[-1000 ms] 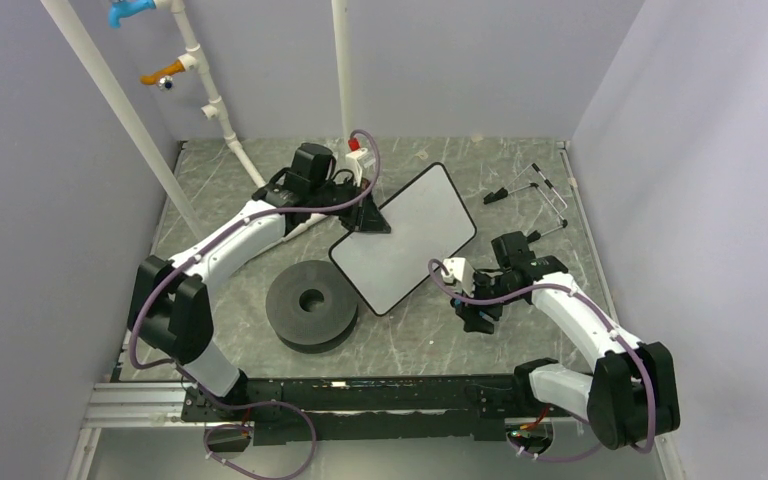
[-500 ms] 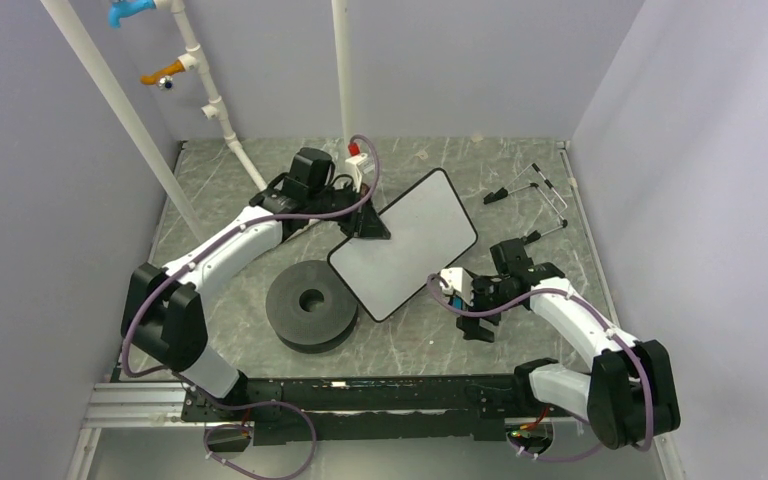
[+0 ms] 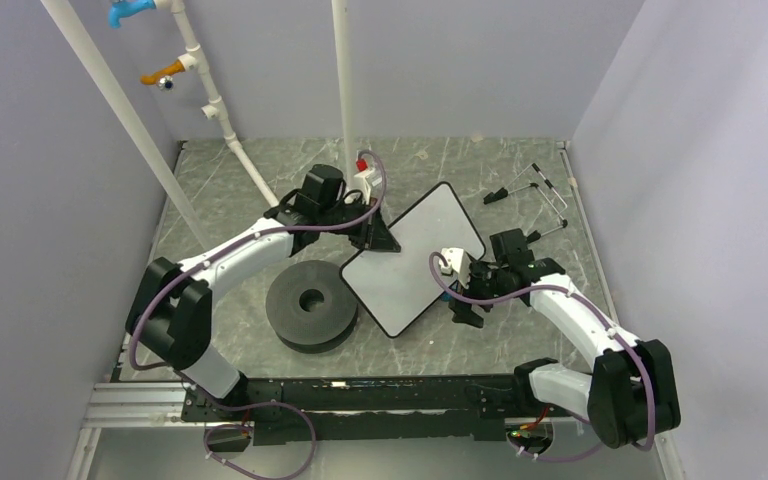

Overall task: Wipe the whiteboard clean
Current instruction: Place the whiteboard eraser at the center of the board, then pass from the left arm to the right

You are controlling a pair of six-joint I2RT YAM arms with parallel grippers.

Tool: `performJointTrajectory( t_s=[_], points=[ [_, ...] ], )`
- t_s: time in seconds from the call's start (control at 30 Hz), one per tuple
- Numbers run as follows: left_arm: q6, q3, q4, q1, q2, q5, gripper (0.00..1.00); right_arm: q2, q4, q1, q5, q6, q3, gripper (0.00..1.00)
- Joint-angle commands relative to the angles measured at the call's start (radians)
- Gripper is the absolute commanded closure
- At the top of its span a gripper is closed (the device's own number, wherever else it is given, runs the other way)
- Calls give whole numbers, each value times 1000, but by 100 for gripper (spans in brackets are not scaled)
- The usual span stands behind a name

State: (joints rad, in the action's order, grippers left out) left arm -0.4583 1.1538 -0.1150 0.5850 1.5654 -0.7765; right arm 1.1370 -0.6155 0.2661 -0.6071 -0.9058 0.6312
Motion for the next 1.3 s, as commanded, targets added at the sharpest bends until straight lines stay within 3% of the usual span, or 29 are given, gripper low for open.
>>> performJointTrajectory(
  t_s=[0.0, 0.2, 0.47, 0.8, 1.03, 1.27],
  points=[
    [-14, 42, 75, 19, 16, -11, 100, -8, 35, 7, -32, 61, 57, 11],
    [22, 31, 44, 19, 41, 13, 100, -25, -56, 6, -60, 44, 102, 11],
    [149, 102, -55, 19, 23, -46, 100, -14, -404, 4, -193, -173, 277, 11],
    [371, 206, -338, 24, -32, -8, 100, -35, -575, 5, -248, -98, 683, 10],
    [580, 235, -479, 99, -65, 88, 100, 65, -629, 6, -226, -46, 895, 7],
    [716, 280, -542, 172, -88, 149, 100, 237, -744, 9, -218, -92, 989, 7]
  ],
)
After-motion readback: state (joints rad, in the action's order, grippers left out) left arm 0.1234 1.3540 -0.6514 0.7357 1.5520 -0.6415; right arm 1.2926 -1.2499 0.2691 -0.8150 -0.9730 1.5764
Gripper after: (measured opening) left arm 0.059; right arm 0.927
